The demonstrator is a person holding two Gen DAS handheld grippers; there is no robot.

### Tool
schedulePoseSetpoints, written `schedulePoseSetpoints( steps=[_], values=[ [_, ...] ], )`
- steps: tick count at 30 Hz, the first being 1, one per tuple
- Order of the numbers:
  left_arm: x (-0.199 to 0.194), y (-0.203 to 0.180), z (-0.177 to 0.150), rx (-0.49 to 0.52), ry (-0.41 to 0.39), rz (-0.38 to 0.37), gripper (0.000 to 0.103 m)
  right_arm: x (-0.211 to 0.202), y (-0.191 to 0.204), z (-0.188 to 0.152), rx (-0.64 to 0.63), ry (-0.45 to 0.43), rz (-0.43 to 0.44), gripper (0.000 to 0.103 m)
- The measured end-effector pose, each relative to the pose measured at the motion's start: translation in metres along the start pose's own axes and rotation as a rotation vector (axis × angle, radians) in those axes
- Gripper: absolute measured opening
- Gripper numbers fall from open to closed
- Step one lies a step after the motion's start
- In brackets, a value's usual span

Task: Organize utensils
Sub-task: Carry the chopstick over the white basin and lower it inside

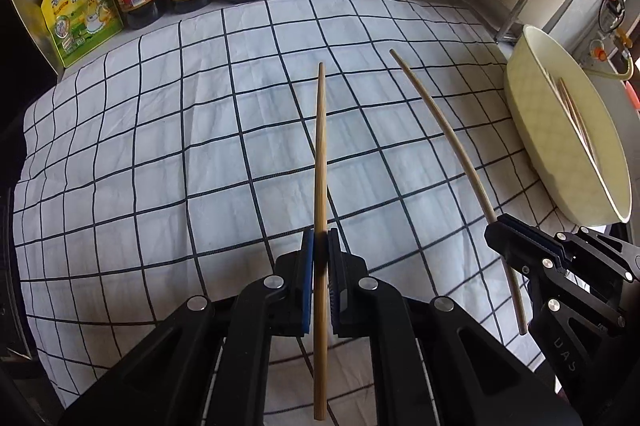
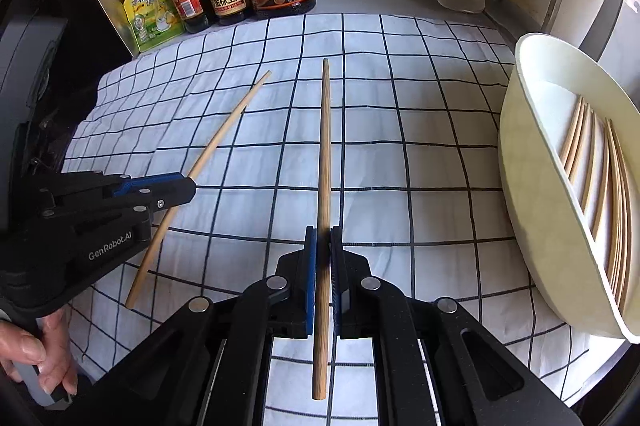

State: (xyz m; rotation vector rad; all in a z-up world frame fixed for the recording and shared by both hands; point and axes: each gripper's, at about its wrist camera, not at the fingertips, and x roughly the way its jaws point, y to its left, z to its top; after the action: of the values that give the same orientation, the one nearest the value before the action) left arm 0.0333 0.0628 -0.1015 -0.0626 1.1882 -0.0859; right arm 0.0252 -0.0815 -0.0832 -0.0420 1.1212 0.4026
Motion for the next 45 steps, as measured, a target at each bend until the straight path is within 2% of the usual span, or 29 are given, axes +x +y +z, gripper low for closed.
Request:
schedulePoseSetpoints(
  steps=[4, 9, 18, 25, 30, 36, 41, 45],
  values=[
    [-0.025, -0.010, -0.001, 0.037, -0.019, -0.010, 0.007, -0.028, -0.007, -0.005, 0.022, -0.021, 0.023, 0.006],
    [-0.051, -0.036, 0.008, 0.093, -0.059, -0.044, 0.007, -0.069, -0.027, -0.012, 0.060, -0.077, 0.004, 0.006],
    [-0.076, -0.133, 0.053, 0.275, -0.150, -0.169, 0.007, -0.120, -0.100, -0.016, 0.196, -0.190, -0.102, 0.006],
    [-0.071, -0.207, 0.080, 0.406, -0.141, -0.246, 0.007, -0.142, -0.164, -0.026, 0.316, -0.243, -0.177, 0.006],
    [-0.064, -0.244, 0.094, 0.474, -0.141, -0.256, 0.007, -0.146, -0.199, -0.026, 0.385, -0.257, -0.207, 0.006],
    [-0.046, -0.274, 0.111, 0.533, -0.119, -0.250, 0.007, -0.131, -0.222, -0.018, 0.418, -0.234, -0.212, 0.006],
    [-0.030, -0.283, 0.115, 0.545, -0.089, -0.239, 0.007, -0.108, -0.235, -0.010, 0.427, -0.184, -0.193, 0.006],
    [-0.009, -0.285, 0.118, 0.529, -0.031, -0.235, 0.007, -0.088, -0.243, -0.008, 0.445, -0.141, -0.180, 0.006]
  ],
)
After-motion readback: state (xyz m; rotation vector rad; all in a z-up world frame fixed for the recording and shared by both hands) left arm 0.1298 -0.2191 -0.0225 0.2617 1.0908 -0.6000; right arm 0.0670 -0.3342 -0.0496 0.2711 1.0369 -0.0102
